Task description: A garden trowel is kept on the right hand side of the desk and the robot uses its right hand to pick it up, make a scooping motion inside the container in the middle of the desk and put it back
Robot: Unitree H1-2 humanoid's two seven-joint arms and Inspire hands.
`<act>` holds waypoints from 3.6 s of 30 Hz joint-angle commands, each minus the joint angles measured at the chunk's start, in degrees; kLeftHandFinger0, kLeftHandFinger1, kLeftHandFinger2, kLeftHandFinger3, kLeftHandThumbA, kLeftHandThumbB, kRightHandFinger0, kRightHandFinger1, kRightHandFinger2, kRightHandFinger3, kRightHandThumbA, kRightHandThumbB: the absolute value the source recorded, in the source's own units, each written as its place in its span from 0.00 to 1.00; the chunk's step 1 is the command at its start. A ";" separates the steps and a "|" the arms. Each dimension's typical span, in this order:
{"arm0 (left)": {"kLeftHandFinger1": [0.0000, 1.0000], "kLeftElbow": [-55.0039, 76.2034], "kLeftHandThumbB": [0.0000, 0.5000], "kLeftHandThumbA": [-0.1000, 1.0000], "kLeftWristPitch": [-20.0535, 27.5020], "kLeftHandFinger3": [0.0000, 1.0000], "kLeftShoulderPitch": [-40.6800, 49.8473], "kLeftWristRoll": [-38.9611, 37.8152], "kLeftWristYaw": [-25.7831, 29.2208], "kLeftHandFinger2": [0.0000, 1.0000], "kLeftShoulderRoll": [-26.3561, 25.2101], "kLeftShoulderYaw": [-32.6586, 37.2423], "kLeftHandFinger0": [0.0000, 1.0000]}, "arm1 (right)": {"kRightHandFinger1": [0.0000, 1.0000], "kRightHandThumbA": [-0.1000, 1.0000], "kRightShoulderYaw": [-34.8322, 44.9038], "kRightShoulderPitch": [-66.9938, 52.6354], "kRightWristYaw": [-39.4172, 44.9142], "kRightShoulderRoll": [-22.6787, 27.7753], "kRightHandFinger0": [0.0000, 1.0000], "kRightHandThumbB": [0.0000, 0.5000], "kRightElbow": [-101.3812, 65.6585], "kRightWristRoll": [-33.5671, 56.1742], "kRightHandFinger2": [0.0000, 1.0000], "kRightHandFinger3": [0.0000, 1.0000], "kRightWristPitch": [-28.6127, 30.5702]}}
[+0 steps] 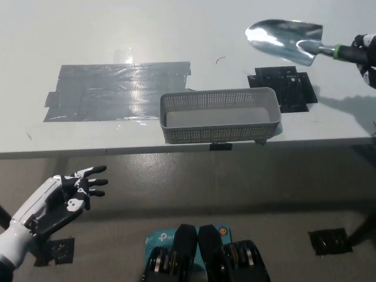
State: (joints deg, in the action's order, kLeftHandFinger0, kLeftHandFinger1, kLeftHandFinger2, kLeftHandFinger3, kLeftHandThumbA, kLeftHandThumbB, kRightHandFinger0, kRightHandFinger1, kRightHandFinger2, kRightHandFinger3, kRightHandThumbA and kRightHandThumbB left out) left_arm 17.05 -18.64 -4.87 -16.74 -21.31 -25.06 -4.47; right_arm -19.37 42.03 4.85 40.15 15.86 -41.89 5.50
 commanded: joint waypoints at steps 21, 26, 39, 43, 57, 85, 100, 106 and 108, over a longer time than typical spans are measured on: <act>0.87 2.63 0.24 1.00 -0.60 1.00 -2.29 0.01 -0.59 0.93 -2.40 -0.61 0.87 | 0.19 0.00 2.57 -0.97 7.23 9.26 0.00 0.00 -6.01 -0.45 0.51 0.35 9.79; 0.88 2.97 0.22 1.00 -1.50 1.00 -2.87 -0.17 -0.83 0.96 -2.59 -0.37 0.88 | 0.16 0.00 1.16 1.12 8.10 7.81 0.00 0.03 -5.84 -1.73 0.50 0.35 12.14; 0.88 4.05 0.25 1.00 -2.23 1.00 -3.11 0.16 -0.89 0.95 -3.28 0.15 0.88 | 0.07 0.00 -3.14 8.35 13.98 6.27 0.00 0.00 -3.36 -7.43 0.33 0.43 13.55; 0.89 4.44 0.27 1.00 -2.69 1.00 -3.13 0.08 -1.03 0.95 -3.34 0.49 0.88 | 0.12 0.00 -4.77 13.34 14.23 6.18 0.00 0.00 1.56 -9.43 0.43 0.11 14.64; 0.89 4.43 0.31 1.00 -2.87 1.00 -5.08 0.31 -1.21 0.94 -3.90 1.19 0.90 | 0.00 0.00 -10.62 21.70 11.88 7.75 0.00 0.03 6.99 -13.52 0.35 0.04 21.43; 0.84 2.08 0.45 1.00 -1.33 1.00 -7.48 0.57 -1.99 0.89 -3.87 2.49 0.84 | 0.01 0.02 -16.11 19.15 16.50 6.04 0.00 0.00 4.03 -23.32 0.35 0.10 17.35; 0.85 2.92 0.49 1.00 -2.71 1.00 -8.94 0.12 -1.91 0.89 -3.47 3.54 0.87 | 0.03 0.17 -16.77 21.13 17.94 -0.05 0.00 0.00 2.57 -31.05 0.39 0.04 15.81; 0.85 2.59 0.51 1.00 -2.35 1.00 -9.44 0.29 -1.94 0.88 -3.27 3.90 0.86 | 0.00 0.06 -16.20 22.46 16.81 -3.23 0.00 0.03 0.87 -30.40 0.34 0.05 17.01; 0.85 2.44 0.53 1.00 -2.56 1.00 -9.73 0.03 -2.11 0.88 -3.18 4.06 0.86 | 0.00 0.05 -16.19 22.59 17.21 -4.37 0.00 0.00 0.71 -30.67 0.34 0.01 16.60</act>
State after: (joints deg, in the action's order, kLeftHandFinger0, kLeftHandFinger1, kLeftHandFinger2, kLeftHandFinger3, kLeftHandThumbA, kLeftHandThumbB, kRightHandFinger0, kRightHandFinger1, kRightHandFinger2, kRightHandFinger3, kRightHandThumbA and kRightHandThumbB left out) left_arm 18.55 -21.93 -13.04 -16.61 -22.52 -27.67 -0.59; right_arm -36.59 60.12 22.82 36.37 18.28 -71.71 22.39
